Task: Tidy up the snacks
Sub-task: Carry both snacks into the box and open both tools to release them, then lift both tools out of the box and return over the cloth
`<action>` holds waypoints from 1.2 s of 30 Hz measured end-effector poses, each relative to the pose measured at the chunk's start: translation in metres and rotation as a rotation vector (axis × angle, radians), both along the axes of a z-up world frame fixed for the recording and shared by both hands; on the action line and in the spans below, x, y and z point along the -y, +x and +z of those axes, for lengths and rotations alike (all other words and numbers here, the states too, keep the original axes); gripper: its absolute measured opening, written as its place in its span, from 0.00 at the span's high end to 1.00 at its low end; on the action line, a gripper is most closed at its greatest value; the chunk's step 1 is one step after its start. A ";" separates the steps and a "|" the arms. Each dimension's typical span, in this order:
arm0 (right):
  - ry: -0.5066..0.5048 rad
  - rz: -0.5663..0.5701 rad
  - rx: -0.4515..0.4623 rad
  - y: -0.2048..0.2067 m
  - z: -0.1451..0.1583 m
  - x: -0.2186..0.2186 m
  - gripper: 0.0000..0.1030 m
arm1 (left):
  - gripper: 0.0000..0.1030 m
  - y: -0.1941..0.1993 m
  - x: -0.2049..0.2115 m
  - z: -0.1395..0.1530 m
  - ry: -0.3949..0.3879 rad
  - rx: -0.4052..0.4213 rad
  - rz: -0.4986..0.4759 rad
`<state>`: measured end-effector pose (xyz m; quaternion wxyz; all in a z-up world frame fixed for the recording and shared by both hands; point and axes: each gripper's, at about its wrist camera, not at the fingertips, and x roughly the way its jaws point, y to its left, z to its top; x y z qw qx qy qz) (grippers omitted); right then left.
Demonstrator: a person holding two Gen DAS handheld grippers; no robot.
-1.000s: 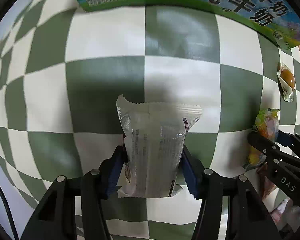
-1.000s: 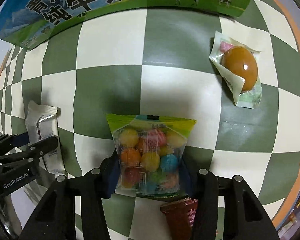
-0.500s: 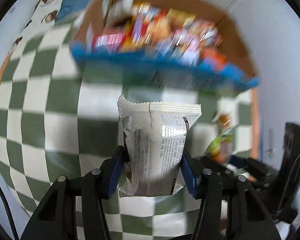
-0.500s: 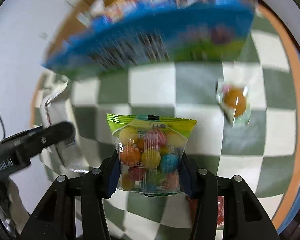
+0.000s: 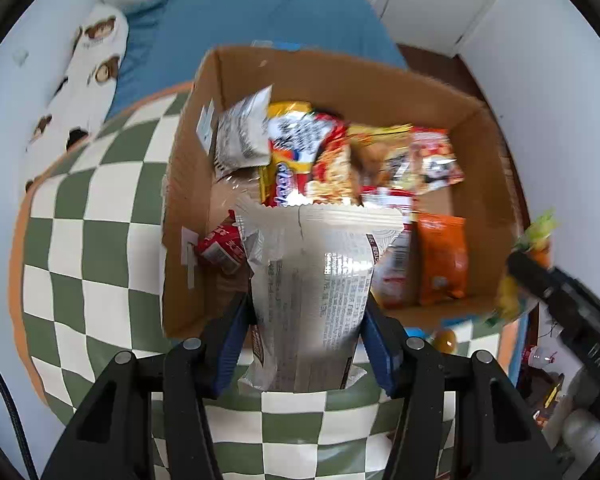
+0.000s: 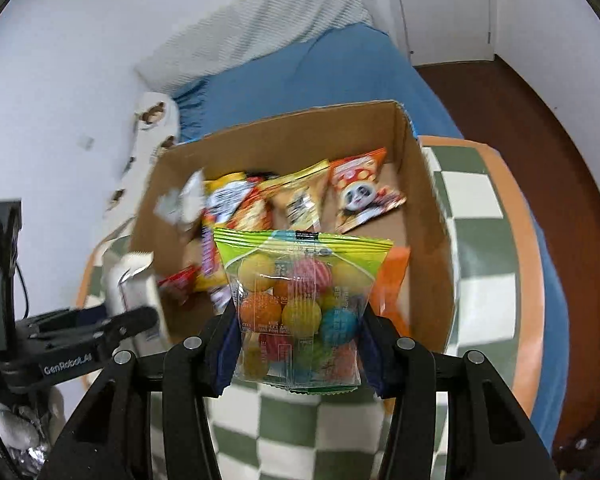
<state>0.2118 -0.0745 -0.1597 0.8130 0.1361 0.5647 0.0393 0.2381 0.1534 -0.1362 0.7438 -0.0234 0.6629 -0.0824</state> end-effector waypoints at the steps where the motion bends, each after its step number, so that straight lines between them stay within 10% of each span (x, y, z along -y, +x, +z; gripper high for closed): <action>1: -0.018 -0.001 -0.013 0.012 -0.006 0.002 0.48 | 0.50 0.006 -0.003 -0.009 0.012 -0.019 0.011; 6: -0.064 -0.032 -0.069 0.050 -0.045 0.012 0.44 | 0.50 0.027 -0.006 -0.044 0.039 -0.073 0.029; 9: -0.095 -0.031 -0.107 0.064 -0.064 0.014 0.11 | 0.30 0.035 -0.006 -0.056 0.027 -0.099 0.038; 36: -0.214 -0.023 0.049 -0.019 0.009 -0.002 0.07 | 0.18 -0.016 0.017 0.007 0.099 0.253 0.042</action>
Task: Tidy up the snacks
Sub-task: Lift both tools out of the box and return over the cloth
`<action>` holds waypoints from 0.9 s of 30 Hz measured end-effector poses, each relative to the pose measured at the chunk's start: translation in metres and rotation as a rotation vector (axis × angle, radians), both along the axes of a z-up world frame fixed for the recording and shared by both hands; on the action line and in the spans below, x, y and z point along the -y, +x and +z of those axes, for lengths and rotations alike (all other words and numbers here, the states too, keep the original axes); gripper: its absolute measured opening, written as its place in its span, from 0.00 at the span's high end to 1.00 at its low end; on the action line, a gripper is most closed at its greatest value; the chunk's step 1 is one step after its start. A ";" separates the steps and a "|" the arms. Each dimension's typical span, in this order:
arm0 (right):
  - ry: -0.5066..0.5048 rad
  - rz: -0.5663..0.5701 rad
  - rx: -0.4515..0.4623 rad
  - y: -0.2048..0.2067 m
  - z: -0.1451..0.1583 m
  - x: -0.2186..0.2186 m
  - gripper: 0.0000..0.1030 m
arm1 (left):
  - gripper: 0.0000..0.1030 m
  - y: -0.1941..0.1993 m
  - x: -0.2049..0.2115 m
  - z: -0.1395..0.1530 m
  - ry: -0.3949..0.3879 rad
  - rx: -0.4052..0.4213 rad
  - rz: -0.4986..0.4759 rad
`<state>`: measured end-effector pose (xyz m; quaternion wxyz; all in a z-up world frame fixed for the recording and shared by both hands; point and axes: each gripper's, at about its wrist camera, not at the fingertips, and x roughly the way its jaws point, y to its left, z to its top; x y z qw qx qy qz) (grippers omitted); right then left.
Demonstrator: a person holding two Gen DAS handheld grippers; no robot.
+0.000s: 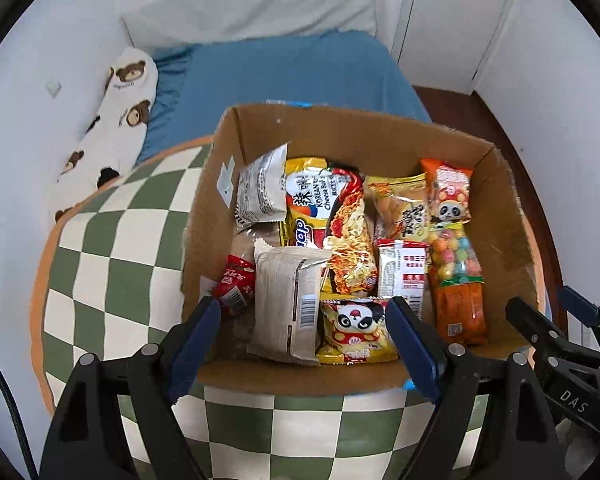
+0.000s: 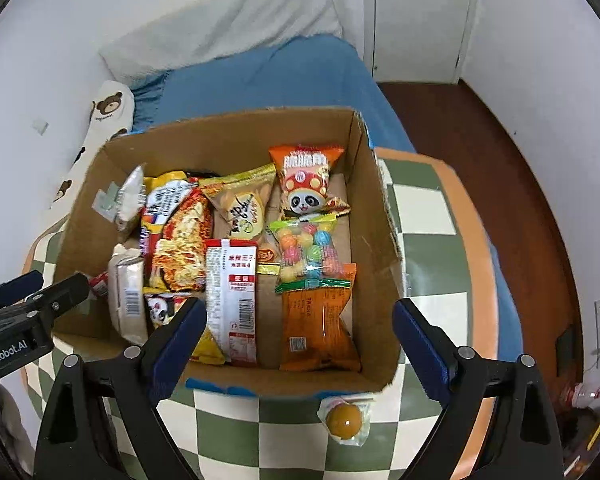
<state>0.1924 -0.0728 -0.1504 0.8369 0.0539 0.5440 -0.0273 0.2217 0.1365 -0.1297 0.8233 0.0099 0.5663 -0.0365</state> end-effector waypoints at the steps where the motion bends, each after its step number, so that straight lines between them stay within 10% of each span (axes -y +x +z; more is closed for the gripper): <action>1: 0.000 0.002 0.013 -0.005 0.005 -0.002 0.07 | 0.18 -0.005 0.001 0.004 0.001 0.013 -0.002; 19: 0.069 0.003 0.125 -0.092 0.068 -0.013 0.07 | 0.18 -0.092 0.001 0.055 -0.006 0.129 -0.008; 27: 0.118 -0.088 -0.090 -0.168 -0.011 0.032 0.17 | 0.18 -0.144 0.026 -0.020 -0.095 -0.143 -0.060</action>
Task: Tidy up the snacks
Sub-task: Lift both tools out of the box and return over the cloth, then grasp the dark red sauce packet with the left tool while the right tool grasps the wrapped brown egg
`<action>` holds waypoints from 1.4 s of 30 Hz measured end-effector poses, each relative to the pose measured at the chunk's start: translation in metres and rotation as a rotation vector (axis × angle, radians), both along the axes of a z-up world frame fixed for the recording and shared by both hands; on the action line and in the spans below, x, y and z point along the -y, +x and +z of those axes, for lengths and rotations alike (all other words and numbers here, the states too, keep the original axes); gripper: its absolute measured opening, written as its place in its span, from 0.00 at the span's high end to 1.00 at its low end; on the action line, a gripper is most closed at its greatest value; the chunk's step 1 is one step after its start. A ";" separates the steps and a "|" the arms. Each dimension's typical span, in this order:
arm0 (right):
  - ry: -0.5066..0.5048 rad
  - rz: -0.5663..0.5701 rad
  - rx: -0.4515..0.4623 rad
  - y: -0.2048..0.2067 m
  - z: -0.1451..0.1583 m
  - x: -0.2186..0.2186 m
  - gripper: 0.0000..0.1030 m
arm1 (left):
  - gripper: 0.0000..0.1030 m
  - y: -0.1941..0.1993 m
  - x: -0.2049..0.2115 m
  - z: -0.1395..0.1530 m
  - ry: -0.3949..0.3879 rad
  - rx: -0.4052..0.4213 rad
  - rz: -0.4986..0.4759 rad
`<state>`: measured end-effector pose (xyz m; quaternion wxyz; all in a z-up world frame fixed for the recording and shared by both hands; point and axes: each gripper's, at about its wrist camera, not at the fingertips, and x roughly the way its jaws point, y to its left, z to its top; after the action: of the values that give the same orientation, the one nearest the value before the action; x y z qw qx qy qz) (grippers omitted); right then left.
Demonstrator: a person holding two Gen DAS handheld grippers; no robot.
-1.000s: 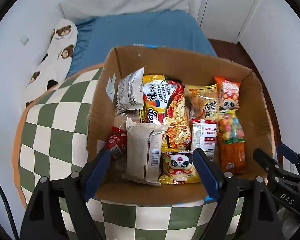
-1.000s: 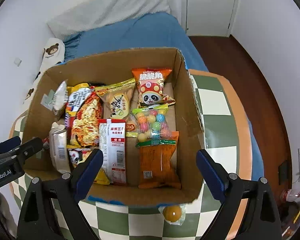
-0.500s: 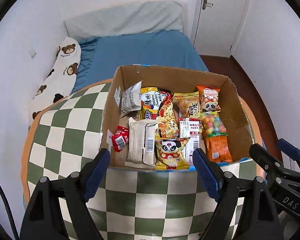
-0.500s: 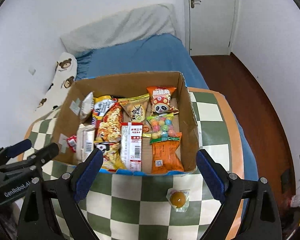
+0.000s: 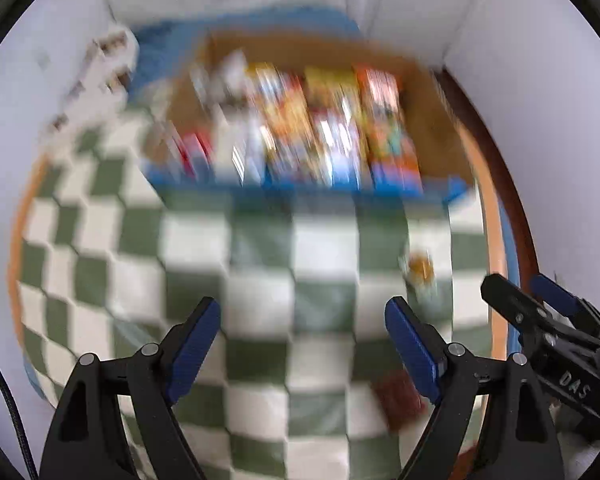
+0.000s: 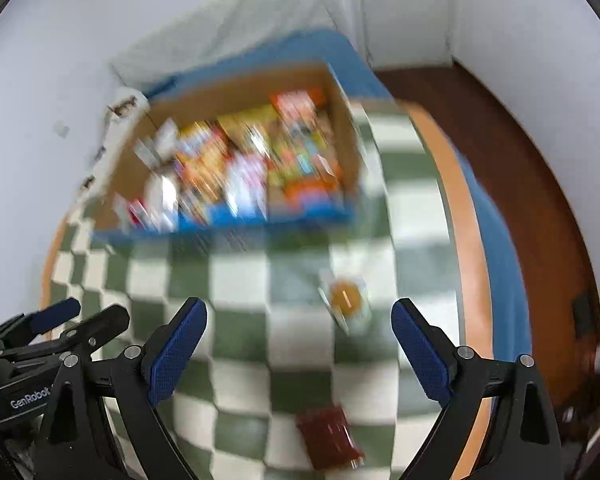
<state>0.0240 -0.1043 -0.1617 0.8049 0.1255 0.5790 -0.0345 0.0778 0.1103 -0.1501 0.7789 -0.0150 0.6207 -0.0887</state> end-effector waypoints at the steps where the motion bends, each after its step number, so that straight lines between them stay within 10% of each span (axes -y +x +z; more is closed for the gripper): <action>1: 0.020 -0.019 -0.041 -0.012 -0.016 0.009 0.26 | 0.18 -0.008 0.009 -0.020 -0.008 -0.065 -0.021; 3: 0.053 -0.047 -0.111 -0.032 -0.043 0.023 0.45 | 0.18 -0.022 0.027 -0.055 -0.026 -0.165 -0.061; 10: 0.072 -0.171 -0.209 -0.089 -0.093 0.070 0.45 | 0.20 -0.050 0.088 -0.149 -0.140 -0.514 -0.114; 19: 0.073 -0.255 -0.247 -0.108 -0.116 0.108 0.45 | 0.20 -0.061 0.138 -0.204 -0.177 -0.717 -0.093; 24: 0.085 -0.253 -0.236 -0.104 -0.114 0.110 0.45 | 0.51 -0.061 0.151 -0.195 -0.099 -0.624 -0.157; 33: 0.134 -0.149 -0.137 -0.029 -0.102 0.088 0.45 | 0.51 -0.014 0.095 -0.165 0.099 -0.368 -0.131; 42: 0.207 -0.116 -0.141 0.065 -0.133 0.061 0.45 | 0.50 0.026 0.049 -0.157 0.091 -0.338 0.017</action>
<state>0.0886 -0.1653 -0.2952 0.7416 0.2384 0.6263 -0.0299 0.1035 0.0612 -0.3066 0.6640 0.0005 0.7460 -0.0500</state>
